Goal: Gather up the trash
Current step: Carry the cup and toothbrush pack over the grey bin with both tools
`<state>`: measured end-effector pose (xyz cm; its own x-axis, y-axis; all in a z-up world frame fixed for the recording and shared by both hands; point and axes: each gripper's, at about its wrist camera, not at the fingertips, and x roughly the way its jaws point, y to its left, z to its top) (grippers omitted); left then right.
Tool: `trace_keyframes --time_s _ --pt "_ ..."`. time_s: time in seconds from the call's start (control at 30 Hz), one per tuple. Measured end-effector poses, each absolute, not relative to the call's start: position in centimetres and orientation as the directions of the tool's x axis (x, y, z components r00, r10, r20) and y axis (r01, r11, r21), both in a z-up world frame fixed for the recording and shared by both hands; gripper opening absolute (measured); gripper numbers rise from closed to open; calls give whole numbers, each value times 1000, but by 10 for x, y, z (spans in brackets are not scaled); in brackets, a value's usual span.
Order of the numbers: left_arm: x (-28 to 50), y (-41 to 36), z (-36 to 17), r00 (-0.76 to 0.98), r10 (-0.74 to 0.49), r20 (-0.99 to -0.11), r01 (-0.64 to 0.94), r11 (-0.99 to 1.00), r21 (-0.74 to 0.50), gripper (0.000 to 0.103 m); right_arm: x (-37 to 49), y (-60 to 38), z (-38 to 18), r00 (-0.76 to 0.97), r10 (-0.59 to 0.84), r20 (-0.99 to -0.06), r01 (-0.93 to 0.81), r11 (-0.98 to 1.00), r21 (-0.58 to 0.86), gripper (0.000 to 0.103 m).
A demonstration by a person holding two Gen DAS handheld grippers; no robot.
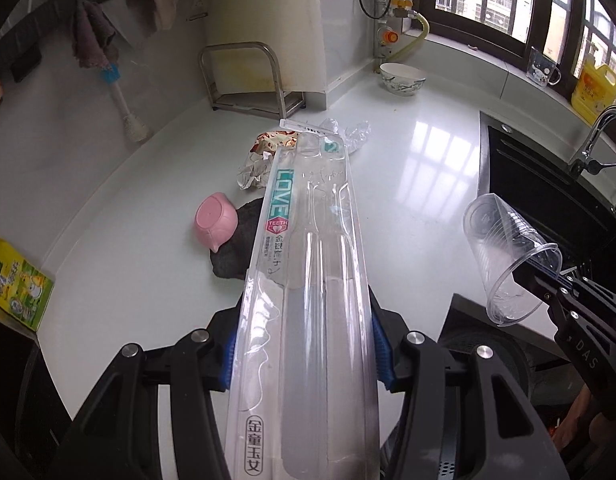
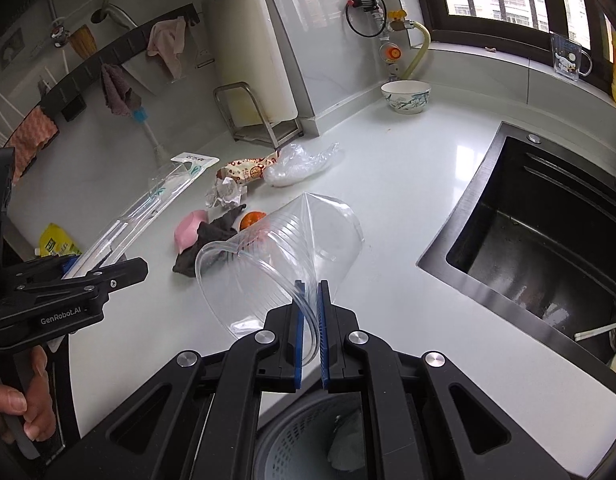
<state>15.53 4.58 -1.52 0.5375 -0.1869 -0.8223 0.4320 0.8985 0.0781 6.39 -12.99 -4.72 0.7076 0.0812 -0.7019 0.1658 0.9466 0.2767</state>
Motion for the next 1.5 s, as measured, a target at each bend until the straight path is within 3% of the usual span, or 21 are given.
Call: trace_keyframes --time_s 0.27,0.63,1.2,1.33,1.5 --pt "78 43 -16 583 -148 -799 307 951 48 50 10 -148 -46 683 135 -717 95 958 271 7" --pt "-4 33 -54 543 -113 -832 169 985 -24 50 -55 -160 -73 595 190 -781 18 968 250 6" --pt "-52 -8 -140 373 -112 -921 207 978 -35 52 -81 -176 -140 467 250 -849 25 955 295 6" --pt "-47 -12 -152 361 -83 -929 200 980 -10 76 -78 -185 -149 455 247 -855 46 953 300 7" --pt "-47 -10 -153 363 -70 -929 185 983 -2 78 -83 -194 -149 454 246 -856 61 950 306 18"
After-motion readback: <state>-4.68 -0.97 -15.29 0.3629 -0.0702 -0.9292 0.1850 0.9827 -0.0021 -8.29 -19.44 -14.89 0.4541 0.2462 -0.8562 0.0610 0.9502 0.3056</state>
